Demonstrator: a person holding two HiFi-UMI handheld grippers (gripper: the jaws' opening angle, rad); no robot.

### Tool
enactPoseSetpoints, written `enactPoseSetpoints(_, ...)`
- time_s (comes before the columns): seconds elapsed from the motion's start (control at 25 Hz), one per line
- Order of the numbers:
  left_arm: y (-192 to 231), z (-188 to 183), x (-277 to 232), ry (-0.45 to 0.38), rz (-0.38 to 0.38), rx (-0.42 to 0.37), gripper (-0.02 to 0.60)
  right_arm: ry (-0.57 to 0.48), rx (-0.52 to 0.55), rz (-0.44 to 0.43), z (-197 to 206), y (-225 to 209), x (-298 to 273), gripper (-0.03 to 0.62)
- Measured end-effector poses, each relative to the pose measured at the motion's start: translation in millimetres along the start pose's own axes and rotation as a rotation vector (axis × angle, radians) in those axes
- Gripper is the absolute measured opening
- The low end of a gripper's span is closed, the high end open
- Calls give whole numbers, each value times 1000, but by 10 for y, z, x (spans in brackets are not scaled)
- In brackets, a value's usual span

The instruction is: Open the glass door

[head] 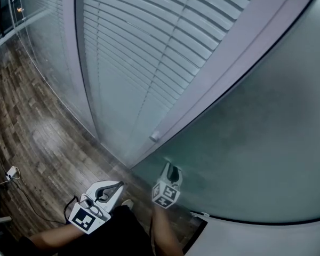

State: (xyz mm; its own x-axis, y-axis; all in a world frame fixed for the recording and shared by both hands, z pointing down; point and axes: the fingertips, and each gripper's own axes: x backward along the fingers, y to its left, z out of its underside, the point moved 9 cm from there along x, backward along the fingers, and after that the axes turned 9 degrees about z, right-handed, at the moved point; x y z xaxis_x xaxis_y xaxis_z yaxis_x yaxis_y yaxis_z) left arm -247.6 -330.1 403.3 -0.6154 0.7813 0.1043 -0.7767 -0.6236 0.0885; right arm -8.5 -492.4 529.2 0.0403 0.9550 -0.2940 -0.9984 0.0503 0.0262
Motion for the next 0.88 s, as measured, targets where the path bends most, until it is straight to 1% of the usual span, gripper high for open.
enactPoseSetpoints(0.08,6,57,15,8,2,20,0,2,-4,2,47,-4,11,107)
enactPoseSetpoints(0.16,55,84,69,11,-16,48,0,6,-5,5,67,12,38,107)
enactPoseSetpoints(0.32,80,26,257,-1,-28,80,0,-1,3,12,31,69,229,107)
enactPoseSetpoints(0.52,53,-81,401,-25,-1,84,0,-5,5,21,-10,113,479,107)
enactPoseSetpoints(0.76,-5,25,606,-17,27,113,0,-15,5,30,162,74,750,107)
enactPoseSetpoints(0.88,1,11,768,-29,38,126,0,-29,6,36,205,124,931,107)
